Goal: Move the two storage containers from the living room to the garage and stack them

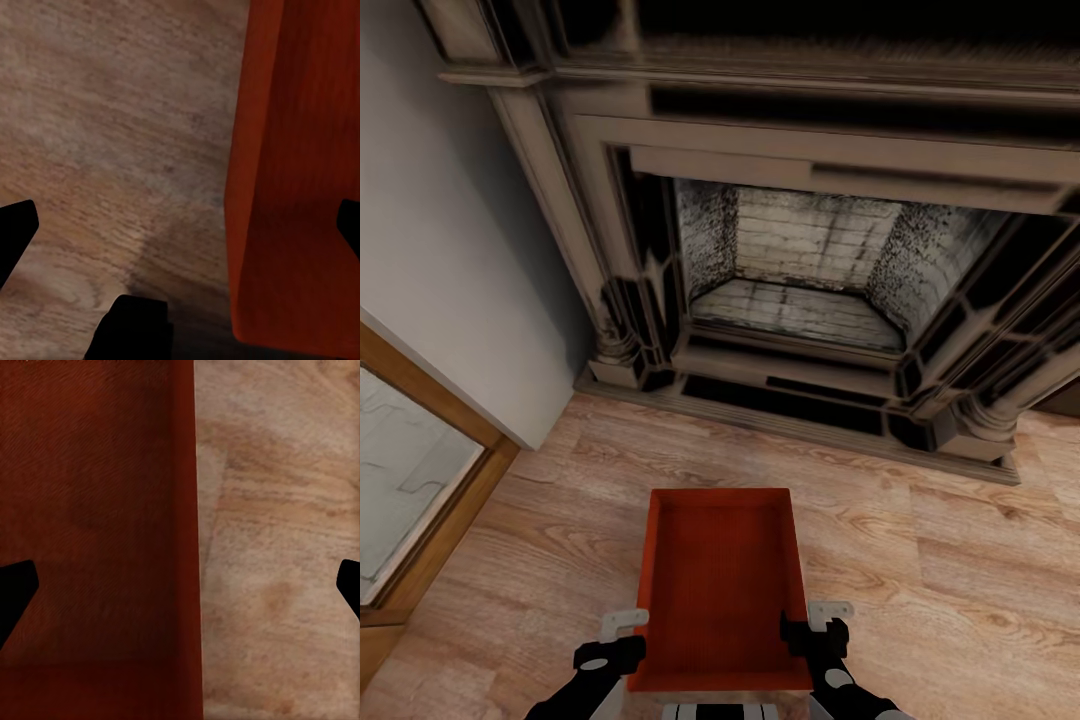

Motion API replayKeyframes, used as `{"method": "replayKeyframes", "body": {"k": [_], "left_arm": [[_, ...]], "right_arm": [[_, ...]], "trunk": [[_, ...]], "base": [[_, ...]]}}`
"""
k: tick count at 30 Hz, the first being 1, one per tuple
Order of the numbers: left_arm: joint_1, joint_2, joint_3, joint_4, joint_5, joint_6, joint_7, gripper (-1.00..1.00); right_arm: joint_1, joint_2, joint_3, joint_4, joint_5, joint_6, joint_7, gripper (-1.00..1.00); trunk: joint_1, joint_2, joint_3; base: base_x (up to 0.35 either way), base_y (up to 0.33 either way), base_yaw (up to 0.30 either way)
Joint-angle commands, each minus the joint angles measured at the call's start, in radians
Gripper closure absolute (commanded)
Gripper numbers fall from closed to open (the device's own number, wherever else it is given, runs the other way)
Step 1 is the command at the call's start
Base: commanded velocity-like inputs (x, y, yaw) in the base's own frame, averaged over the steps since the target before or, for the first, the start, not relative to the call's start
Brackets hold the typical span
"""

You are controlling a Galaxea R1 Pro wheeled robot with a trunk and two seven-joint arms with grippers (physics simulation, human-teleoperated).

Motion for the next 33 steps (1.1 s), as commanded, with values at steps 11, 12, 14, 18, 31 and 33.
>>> {"method": "replayKeyframes", "body": {"k": [11,12,14,18,31,33], "left_arm": [[-0.001,-0.007,-0.007,-0.001,0.011,0.001,0.006,-1.0],[-0.001,-0.007,-0.007,-0.001,0.011,0.001,0.006,-1.0],[-0.002,-0.008,-0.007,-0.001,0.012,0.001,0.006,-1.0],[-0.001,-0.009,-0.006,-0.001,0.013,0.001,0.005,-1.0],[-0.002,-0.009,-0.007,0.01,0.016,0.003,-0.022,-1.0],[-0.002,-0.008,-0.008,0.011,0.016,0.006,-0.024,-1.0]], "right_arm": [[-0.001,0.0,0.0,0.0,0.007,-0.001,-0.007,-1.0],[-0.001,0.001,0.0,-0.001,0.007,-0.001,-0.007,-1.0],[-0.001,0.001,0.0,-0.001,0.007,-0.001,-0.007,-1.0],[-0.001,0.002,0.0,-0.001,0.007,-0.002,-0.01,-1.0],[-0.001,0.003,0.001,-0.001,0.007,-0.001,-0.012,-1.0],[-0.001,0.003,0.001,-0.001,0.007,-0.001,-0.012,-1.0]], "trunk": [[0.0,0.0,-0.001],[0.0,0.0,-0.001],[0.0,0.0,-0.001],[0.0,0.0,-0.001],[0.0,0.0,-0.001],[0.0,0.0,-0.001]], "base": [[0.0,0.0,0.0],[0.0,0.0,0.0],[0.0,0.0,0.0],[0.0,0.0,0.0],[0.0,0.0,0.0],[0.0,0.0,0.0]]}}
